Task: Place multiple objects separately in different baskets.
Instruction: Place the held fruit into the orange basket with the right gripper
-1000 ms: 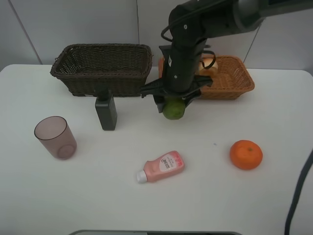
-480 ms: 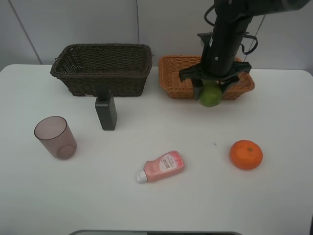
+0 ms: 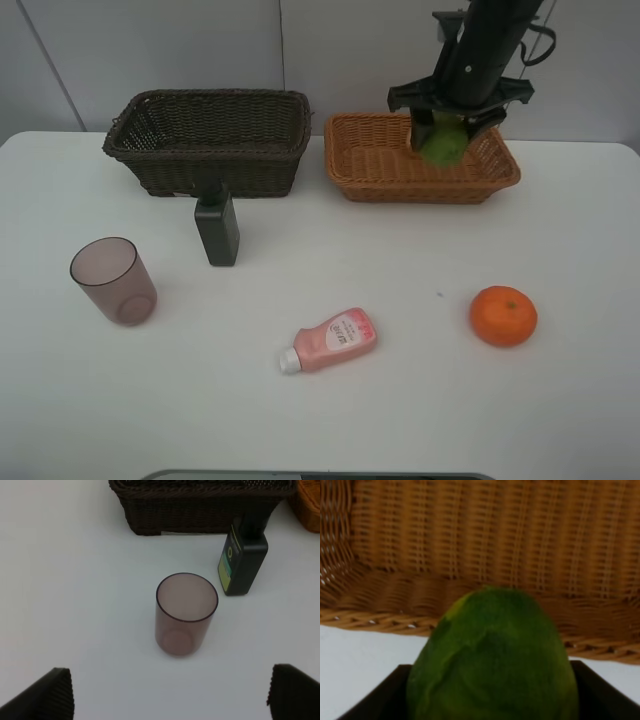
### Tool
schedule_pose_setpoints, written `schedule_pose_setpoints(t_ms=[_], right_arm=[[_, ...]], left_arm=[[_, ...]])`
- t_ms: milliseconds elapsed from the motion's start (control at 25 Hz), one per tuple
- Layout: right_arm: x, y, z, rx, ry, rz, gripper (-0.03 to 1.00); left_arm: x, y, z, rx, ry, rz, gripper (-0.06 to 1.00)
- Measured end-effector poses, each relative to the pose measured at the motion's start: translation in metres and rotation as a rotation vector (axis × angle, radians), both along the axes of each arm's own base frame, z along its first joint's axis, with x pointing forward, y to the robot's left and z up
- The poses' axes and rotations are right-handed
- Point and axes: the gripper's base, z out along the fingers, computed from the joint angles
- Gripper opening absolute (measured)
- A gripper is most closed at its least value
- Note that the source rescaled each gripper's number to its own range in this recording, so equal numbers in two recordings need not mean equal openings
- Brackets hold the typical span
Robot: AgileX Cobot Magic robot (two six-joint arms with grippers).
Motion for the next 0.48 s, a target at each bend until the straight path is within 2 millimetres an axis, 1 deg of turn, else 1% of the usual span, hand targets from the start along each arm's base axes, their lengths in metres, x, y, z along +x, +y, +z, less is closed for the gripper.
schedule_pose_setpoints(t_ms=[40,320,400,480], right_arm=[[0.006,0.002,0.001,-0.001,-0.004,0.003,0.15],[0.044,0.019,-0.011,0.030,-0.013,0.005,0.15],[0.052,0.022,-0.017,0.039,-0.018,0.004,0.15],[0.059,0.025,-0.027,0.043,-0.012,0.003,0.15]], left_arm=[[0.000,0.000,0.000,0.000,0.000,0.000,1.00],[0.000,0.000,0.000,0.000,0.000,0.000,1.00],[0.000,0.000,0.000,0.000,0.000,0.000,1.00],[0.000,0.000,0.000,0.000,0.000,0.000,1.00]])
